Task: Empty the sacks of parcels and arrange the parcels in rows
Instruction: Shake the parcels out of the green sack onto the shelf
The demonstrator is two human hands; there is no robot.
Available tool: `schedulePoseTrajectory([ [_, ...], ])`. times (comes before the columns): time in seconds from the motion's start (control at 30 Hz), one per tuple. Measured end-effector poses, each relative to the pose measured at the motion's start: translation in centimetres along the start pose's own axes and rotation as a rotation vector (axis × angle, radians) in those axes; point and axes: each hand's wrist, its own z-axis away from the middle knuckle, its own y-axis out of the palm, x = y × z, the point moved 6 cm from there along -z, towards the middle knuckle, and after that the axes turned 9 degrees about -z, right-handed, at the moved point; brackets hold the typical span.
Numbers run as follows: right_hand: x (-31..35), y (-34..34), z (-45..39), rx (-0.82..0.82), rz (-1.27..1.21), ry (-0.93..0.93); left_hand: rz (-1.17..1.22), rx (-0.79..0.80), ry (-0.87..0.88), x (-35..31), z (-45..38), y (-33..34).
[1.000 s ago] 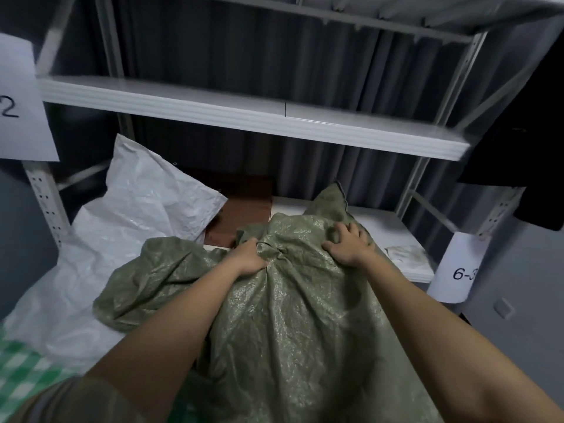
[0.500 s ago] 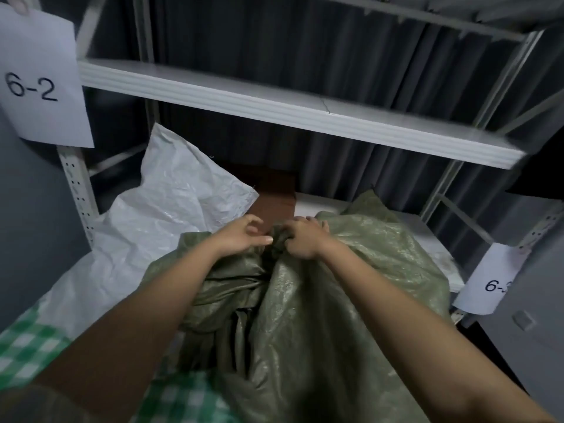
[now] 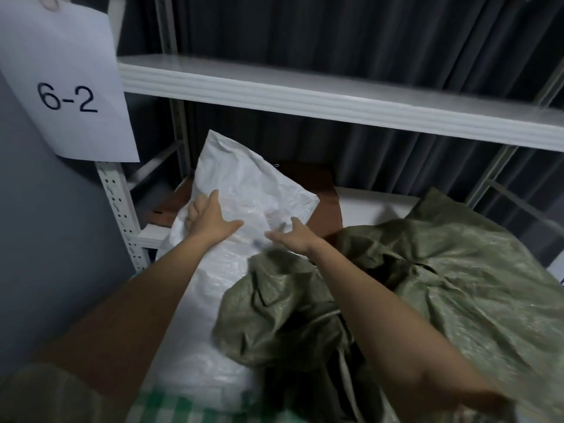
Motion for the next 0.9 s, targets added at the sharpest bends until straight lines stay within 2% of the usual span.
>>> schedulePoseTrajectory([
  [0.1,-0.6,1.4,-2.2,0.004,-0.064,0.082,0.031,0.072,-0.04,1.3,-1.4,0.1],
  [0.17,-0.4,2.2,-3.7,0.016,-0.127,0.091,0.109,0.096,-0.036,2.5,-2.9,0.2],
  [0.23,-0.1,2.9,-4.9,-0.016,-0.15,0.088,0.087,0.091,-0.012,3.5,-4.0,0.5],
  [0.33,0.7,4.4,-6.4,-0.071,0.121,0.083,-0.022,0.033,0.057,4.2,-4.2,0.7],
  [0.4,1.8,5.8,-7.1,-0.024,0.324,0.012,0.005,0.013,0.07,4.6,-3.9,0.9],
  [0.47,3.5,7.1,-7.3,0.028,0.399,-0.068,0.072,-0.027,0.07,5.2,-3.7,-0.1],
  [0.53,5.7,7.8,-6.8,0.031,0.345,-0.15,0.15,-0.114,0.04,6.2,-4.0,-2.0],
  [0.67,11.2,9.1,-6.4,-0.03,0.037,-0.307,0.251,-0.311,-0.077,9.2,-4.0,-7.8],
  [0.77,15.3,11.4,-5.9,-0.026,-0.063,-0.386,0.316,-0.442,-0.081,11.7,-3.9,-12.1],
  [0.9,19.0,16.0,-5.3,0.005,-0.155,-0.428,0.229,-0.476,-0.159,16.1,-2.6,-16.0],
])
